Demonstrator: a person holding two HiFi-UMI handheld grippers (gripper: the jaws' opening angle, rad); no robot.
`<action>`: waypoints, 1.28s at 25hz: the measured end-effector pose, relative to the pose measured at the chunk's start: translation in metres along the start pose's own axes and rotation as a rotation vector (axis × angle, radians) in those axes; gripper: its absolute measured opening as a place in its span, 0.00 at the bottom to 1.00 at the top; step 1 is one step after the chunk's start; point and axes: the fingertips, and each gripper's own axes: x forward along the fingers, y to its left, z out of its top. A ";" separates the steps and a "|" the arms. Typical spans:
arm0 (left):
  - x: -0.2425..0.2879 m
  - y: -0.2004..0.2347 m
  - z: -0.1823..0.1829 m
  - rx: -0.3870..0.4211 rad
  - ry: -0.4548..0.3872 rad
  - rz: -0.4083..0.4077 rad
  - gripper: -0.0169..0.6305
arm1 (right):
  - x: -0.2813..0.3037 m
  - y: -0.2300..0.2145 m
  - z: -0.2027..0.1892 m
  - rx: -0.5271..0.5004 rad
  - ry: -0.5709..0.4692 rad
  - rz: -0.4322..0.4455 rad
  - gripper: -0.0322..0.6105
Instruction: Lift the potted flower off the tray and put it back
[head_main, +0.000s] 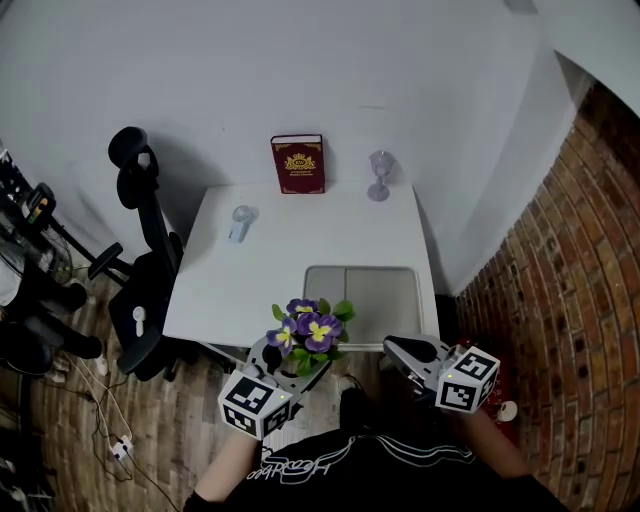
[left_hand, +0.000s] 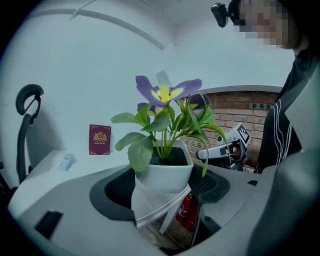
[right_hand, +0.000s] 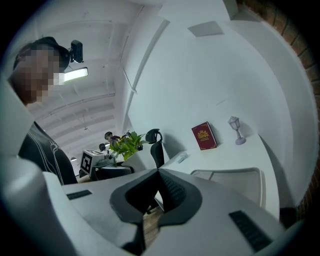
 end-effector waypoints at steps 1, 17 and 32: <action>0.001 0.000 0.001 -0.002 0.000 0.003 0.56 | 0.000 -0.002 0.000 0.000 -0.002 0.003 0.05; 0.033 0.010 0.020 0.026 0.017 0.005 0.56 | -0.003 -0.024 0.027 0.004 -0.053 -0.006 0.05; 0.098 0.057 0.010 0.044 0.069 0.052 0.56 | 0.013 -0.069 0.054 0.007 -0.050 -0.014 0.05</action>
